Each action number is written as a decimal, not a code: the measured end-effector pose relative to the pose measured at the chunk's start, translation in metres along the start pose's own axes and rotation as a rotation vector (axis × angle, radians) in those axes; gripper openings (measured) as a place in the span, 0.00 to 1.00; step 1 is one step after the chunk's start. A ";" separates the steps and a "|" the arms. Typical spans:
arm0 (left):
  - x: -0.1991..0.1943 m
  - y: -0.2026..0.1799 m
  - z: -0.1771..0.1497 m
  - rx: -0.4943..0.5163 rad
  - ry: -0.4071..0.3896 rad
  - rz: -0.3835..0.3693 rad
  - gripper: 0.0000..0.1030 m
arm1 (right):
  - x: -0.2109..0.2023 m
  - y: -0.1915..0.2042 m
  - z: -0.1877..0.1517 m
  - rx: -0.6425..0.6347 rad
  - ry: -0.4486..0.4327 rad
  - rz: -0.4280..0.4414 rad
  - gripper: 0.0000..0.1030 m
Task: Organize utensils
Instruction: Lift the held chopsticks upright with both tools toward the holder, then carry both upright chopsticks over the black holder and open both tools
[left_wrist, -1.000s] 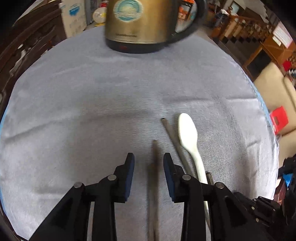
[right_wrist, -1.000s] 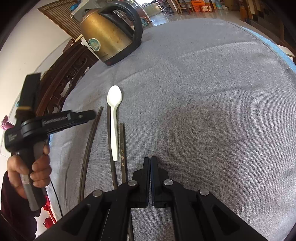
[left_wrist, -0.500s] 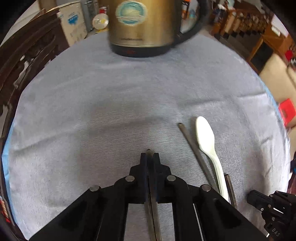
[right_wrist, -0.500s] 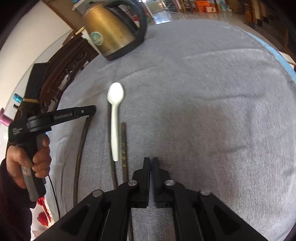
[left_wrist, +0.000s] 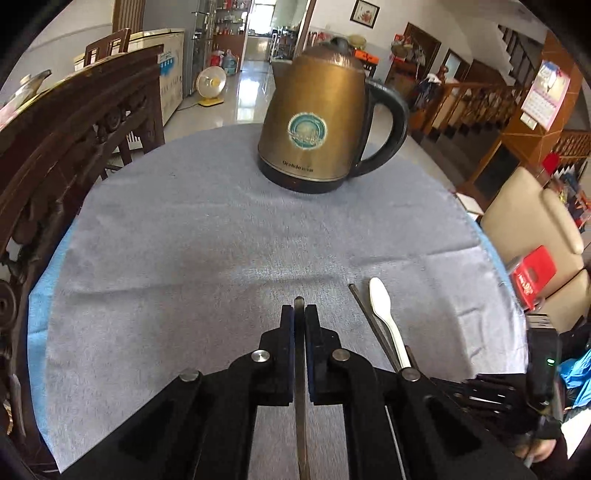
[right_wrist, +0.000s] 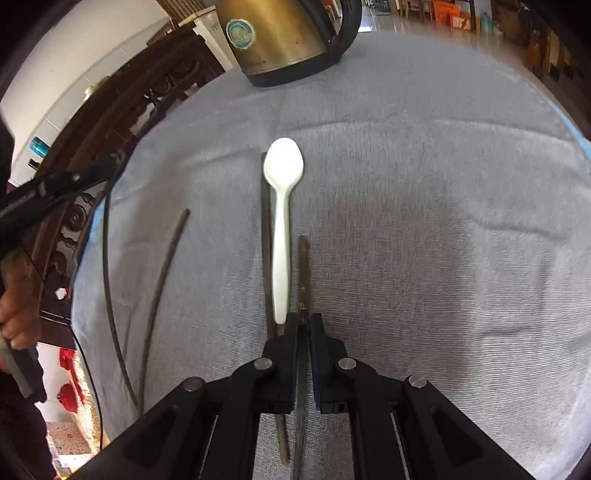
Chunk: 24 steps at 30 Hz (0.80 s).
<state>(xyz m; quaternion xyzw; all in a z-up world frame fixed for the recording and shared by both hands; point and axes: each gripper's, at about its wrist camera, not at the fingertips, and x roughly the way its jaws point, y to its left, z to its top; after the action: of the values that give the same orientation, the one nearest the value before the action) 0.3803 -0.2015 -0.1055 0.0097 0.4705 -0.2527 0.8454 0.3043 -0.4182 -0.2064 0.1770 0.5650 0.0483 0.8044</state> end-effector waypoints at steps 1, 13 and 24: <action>-0.004 0.002 -0.002 -0.007 -0.007 -0.003 0.05 | 0.000 0.001 0.000 -0.005 -0.001 -0.010 0.09; -0.085 0.003 -0.029 -0.035 -0.176 -0.010 0.05 | 0.009 0.027 0.010 -0.065 0.028 -0.087 0.07; -0.166 -0.006 -0.075 -0.058 -0.329 0.018 0.05 | -0.045 -0.016 -0.029 0.105 -0.161 0.002 0.07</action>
<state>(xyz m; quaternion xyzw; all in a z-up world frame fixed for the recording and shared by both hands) 0.2475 -0.1184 -0.0130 -0.0520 0.3326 -0.2297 0.9132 0.2599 -0.4386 -0.1804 0.2229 0.5000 0.0049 0.8368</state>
